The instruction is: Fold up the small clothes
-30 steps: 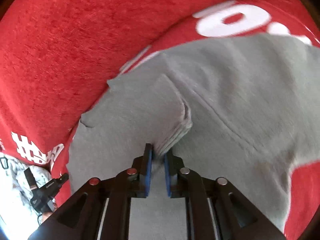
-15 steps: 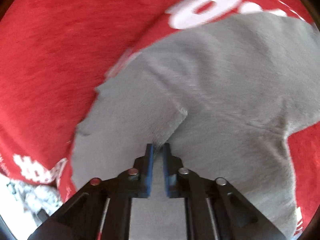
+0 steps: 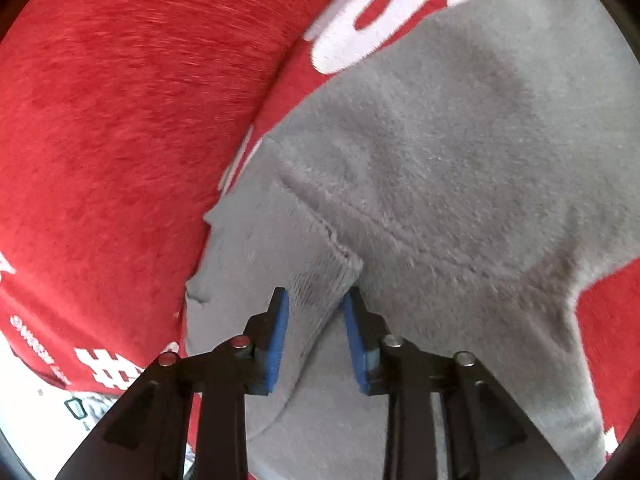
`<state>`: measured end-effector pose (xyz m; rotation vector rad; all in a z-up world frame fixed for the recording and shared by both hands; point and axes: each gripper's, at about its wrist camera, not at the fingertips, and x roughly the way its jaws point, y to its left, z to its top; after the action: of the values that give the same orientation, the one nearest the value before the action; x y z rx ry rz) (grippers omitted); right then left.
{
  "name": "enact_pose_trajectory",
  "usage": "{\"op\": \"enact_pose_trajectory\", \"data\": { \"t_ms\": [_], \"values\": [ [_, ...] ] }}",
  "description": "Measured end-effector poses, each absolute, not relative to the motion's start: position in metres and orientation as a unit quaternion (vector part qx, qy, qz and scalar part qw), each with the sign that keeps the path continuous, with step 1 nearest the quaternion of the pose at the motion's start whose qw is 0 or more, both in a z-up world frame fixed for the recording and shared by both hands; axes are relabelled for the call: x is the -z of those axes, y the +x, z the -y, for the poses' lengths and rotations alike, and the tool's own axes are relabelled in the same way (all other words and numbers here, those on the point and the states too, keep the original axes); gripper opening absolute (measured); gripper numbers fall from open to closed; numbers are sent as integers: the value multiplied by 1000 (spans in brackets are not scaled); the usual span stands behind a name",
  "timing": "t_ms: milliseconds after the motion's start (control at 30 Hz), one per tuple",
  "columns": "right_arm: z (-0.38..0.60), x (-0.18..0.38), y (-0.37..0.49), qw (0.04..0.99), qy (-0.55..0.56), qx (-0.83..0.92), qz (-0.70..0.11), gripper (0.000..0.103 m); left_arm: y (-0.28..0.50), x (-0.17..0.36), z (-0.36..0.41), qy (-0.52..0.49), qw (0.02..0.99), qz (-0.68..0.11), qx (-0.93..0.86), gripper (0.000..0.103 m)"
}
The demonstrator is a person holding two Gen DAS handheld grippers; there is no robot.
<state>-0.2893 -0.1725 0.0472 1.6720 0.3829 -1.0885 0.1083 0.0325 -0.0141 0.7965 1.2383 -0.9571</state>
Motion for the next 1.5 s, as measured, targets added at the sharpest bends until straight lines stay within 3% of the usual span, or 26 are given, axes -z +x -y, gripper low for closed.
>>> {"op": "enact_pose_trajectory", "data": {
  "t_ms": [233, 400, 467, 533, 633, 833, 1167, 1233, 1500],
  "values": [
    [162, -50, -290, 534, 672, 468, -211, 7, 106, 15, -32, 360, 638, -533, 423, 10],
    [154, -65, -298, 531, 661, 476, -233, 12, 105, 12, -29, 366, 635, -542, 411, 10],
    [148, -69, -302, 534, 658, 472, -243, 17, 103, 10, -28, 373, 634, -543, 405, 10],
    [138, -73, -303, 534, 656, 467, -258, 34, 100, 8, -27, 380, 632, -544, 400, 10],
    [124, -79, -305, 540, 652, 455, -277, 49, 94, 2, -26, 381, 627, -549, 400, 10],
    [98, -84, -302, 541, 644, 442, -311, 63, 70, -13, -23, 381, 608, -558, 417, 10],
    [84, -83, -306, 538, 664, 417, -308, 67, 6, -9, -18, 411, 572, -559, 437, 10],
    [81, -84, -310, 541, 662, 416, -310, 73, -3, -7, -16, 416, 564, -561, 441, 10],
    [74, -89, -340, 545, 662, 421, -295, 74, -47, 2, -6, 435, 537, -562, 454, 10]
  ]
}}
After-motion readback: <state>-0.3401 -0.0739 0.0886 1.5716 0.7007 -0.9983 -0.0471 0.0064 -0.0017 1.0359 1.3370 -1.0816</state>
